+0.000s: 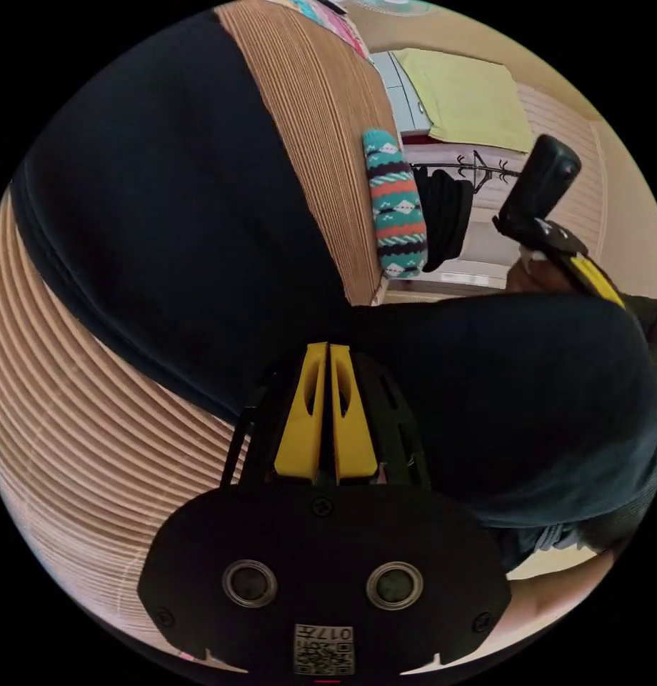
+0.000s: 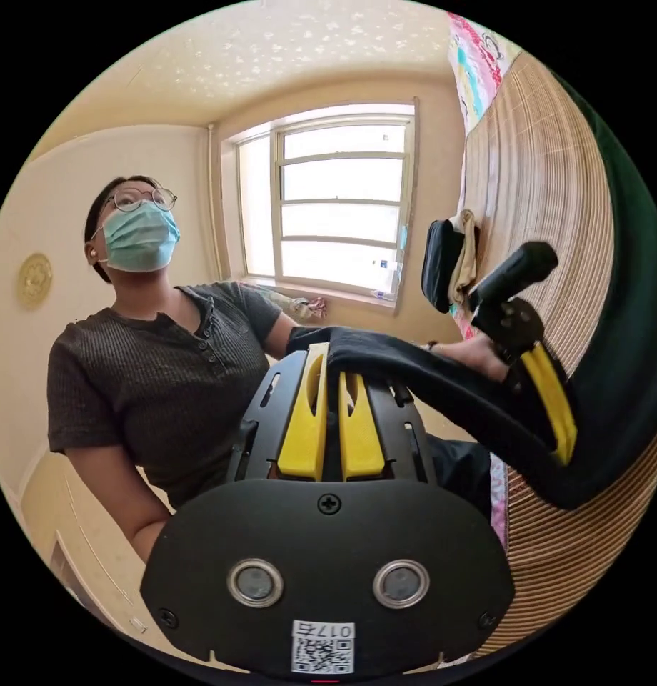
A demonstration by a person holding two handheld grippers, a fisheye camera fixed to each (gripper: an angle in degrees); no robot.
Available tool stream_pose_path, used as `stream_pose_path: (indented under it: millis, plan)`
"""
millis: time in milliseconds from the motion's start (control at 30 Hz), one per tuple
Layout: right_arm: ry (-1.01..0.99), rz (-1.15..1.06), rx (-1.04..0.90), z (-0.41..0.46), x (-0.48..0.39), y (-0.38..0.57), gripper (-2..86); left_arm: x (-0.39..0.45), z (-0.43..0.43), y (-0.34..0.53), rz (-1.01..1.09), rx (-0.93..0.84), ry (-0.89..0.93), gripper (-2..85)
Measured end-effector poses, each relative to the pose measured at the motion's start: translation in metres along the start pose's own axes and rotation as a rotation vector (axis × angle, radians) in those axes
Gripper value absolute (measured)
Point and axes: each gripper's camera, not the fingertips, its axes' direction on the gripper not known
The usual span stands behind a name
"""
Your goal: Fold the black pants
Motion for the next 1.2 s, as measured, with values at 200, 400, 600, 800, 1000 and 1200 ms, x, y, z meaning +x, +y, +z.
stream_pose_path:
  millis: [200,400,600,800,1000,1200]
  plan:
    - [0.164,0.132,0.183,-0.061,0.044,-0.054,0.1,-0.053,0.005,0.039,-0.334,0.401,0.548,-1.0]
    - [0.355,0.287,0.213,-0.102,0.109,-0.107,4.2,-0.06,-0.028,0.061,-0.509,0.619,0.47,-1.0]
    - [0.248,0.218,0.208,-0.099,0.099,-0.118,21.8,-0.03,-0.07,0.053,-0.459,0.698,0.293,-0.7]
    - [0.385,0.36,0.15,-0.077,0.051,-0.045,20.3,0.001,-0.093,0.049,-0.331,0.879,0.28,3.5]
    - [0.387,0.674,-0.059,-0.04,0.078,0.045,21.3,0.03,-0.088,-0.047,-0.103,0.6,0.261,0.9]
    - [0.312,0.701,0.167,-0.045,0.109,0.078,16.1,0.014,-0.034,-0.122,-0.314,0.173,-0.157,-0.7]
